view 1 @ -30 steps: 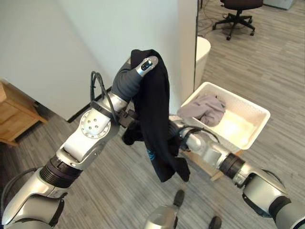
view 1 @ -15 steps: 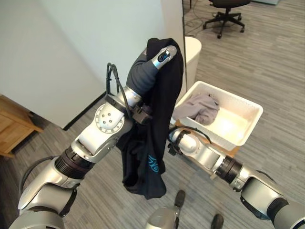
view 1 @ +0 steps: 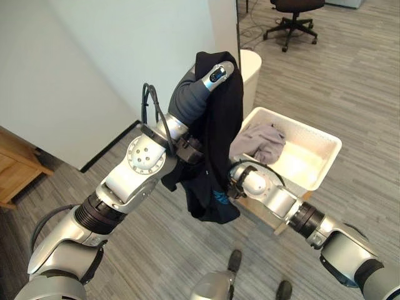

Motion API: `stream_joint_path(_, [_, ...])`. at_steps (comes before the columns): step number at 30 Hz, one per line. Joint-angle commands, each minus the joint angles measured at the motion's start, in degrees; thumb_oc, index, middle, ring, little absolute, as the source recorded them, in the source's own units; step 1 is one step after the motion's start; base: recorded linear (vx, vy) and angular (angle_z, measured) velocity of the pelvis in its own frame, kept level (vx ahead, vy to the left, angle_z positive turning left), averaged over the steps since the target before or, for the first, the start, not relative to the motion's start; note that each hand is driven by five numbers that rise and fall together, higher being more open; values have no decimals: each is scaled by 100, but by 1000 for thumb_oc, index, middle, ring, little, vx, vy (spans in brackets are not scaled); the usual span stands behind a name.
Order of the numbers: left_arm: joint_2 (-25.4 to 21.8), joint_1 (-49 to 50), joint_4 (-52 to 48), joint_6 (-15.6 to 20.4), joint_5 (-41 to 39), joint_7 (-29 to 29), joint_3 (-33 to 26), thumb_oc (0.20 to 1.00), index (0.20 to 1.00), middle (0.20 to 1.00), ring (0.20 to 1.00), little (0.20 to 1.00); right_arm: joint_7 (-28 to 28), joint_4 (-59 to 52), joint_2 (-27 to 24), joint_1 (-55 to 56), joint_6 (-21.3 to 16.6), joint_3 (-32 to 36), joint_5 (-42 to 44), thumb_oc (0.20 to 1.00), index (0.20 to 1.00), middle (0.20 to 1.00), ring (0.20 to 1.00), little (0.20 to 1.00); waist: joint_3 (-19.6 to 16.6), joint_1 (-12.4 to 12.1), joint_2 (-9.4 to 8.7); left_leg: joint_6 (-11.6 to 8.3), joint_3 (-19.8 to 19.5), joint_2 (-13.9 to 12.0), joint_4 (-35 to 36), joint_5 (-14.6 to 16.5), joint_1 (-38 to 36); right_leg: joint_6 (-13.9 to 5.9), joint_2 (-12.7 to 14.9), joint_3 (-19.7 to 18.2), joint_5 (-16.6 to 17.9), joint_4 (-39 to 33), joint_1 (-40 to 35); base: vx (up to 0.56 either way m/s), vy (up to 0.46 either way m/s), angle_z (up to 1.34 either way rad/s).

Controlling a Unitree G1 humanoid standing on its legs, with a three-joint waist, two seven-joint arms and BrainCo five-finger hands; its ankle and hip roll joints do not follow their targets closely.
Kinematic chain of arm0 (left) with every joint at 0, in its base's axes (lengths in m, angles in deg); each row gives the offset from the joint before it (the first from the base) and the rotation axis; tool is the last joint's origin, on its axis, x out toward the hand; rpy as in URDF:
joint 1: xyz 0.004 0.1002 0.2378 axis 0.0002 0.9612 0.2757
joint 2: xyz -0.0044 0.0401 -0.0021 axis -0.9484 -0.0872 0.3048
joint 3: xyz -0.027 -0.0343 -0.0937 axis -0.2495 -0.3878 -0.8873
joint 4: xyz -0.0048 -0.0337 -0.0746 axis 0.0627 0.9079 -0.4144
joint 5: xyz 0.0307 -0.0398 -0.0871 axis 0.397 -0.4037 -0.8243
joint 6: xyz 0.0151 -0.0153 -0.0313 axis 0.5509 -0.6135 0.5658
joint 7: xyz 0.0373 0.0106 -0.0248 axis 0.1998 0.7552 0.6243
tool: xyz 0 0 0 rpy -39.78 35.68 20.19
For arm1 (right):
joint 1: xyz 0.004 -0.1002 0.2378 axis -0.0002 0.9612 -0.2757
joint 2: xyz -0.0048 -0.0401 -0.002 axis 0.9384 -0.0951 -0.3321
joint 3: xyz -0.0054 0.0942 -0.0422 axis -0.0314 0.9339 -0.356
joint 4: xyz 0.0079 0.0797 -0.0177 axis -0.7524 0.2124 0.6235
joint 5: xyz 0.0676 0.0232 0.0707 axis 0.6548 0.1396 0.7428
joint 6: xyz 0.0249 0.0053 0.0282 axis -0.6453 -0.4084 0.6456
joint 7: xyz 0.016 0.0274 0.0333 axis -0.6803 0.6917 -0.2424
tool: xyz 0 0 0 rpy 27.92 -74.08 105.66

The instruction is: Pick up bed clothes into laundry basket.

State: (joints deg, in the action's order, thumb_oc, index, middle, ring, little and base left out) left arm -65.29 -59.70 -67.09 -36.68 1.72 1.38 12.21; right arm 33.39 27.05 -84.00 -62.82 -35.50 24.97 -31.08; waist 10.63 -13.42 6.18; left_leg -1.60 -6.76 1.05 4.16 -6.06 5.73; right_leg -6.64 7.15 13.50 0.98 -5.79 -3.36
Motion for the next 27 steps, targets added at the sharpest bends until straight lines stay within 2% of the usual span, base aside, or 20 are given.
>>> stream_joint_path(1, [77, -300, 228, 149, 263, -21, -301, 200, 200, 200, 200, 200, 119, -649, 142, 16, -245, 736, 337, 200, 200, 200, 200, 200, -144, -21, -321, -71, -58, -30, 84, 218, -120, -321, 344, 154, -358, 235, -365, 0, 0, 0])
stream_joint_path(8, [54, 56, 198, 91, 224, -71, -525, 200, 200, 200, 200, 200, 322, -561, 63, 249, -236, 1156, 435, 200, 200, 200, 200, 200, -185, 5, -367, -66, -51, -38, 84, 245, -164, -311, 349, 156, -371, 245, -400, 0, 0, 0])
stream_joint_path(17, [178, 311, 133, -1, 371, -96, -740, 200, 200, 200, 200, 200, 252, -1086, -118, 904, -269, 1698, 836, 200, 200, 200, 200, 200, -203, 147, -399, -63, 9, -64, 84, 265, -199, -291, 344, 138, -374, 248, -398, -1, 0, 0])
stream_joint_path(18, [148, 355, 104, -32, 432, -128, -779, 250, 250, 250, 250, 250, 298, -1170, -158, 993, -272, 1838, 831, 200, 200, 200, 200, 200, -202, 174, -407, -60, 18, -67, 84, 267, -206, -294, 344, 140, -370, 241, -406, -4, 0, -5])
stream_joint_path(19, [148, 356, 104, -32, 432, -128, -779, 250, 250, 250, 250, 250, 298, -1171, -158, 994, -271, 1838, 831, 200, 200, 200, 200, 200, -203, 174, -407, -60, 18, -67, 84, 267, -206, -294, 344, 140, -370, 241, -406, -6, 3, -6])
stream_joint_path(20, [124, 383, 104, -40, 454, -136, -790, 705, 705, 705, 705, 705, 332, -1185, -189, 1000, -276, 1889, 807, 200, 200, 200, 200, 200, -209, 181, -409, -60, 23, -70, 84, 272, -212, -295, 347, 137, -368, 242, -408, -4, 5, -4])
stream_joint_path(21, [23, 449, 94, -63, 510, -174, -825, 1000, 1000, 1000, 1000, 1000, 376, -1222, -259, 1014, -284, 1982, 733, 200, 200, 200, 200, 200, -218, 186, -413, -56, 20, -64, 84, 277, -219, -293, 341, 124, -365, 242, -410, -2, 3, -7])
stream_joint_path(27, [-709, 1037, -9, -86, 464, -413, -1230, 1000, 1000, 1000, 1000, 1000, 516, -1415, -540, 973, -268, 2190, -105, 200, 200, 200, 200, 200, -279, 115, -436, -52, 0, -41, 84, 299, -240, -311, 355, 148, -343, 248, -431, 1, -1, -2])
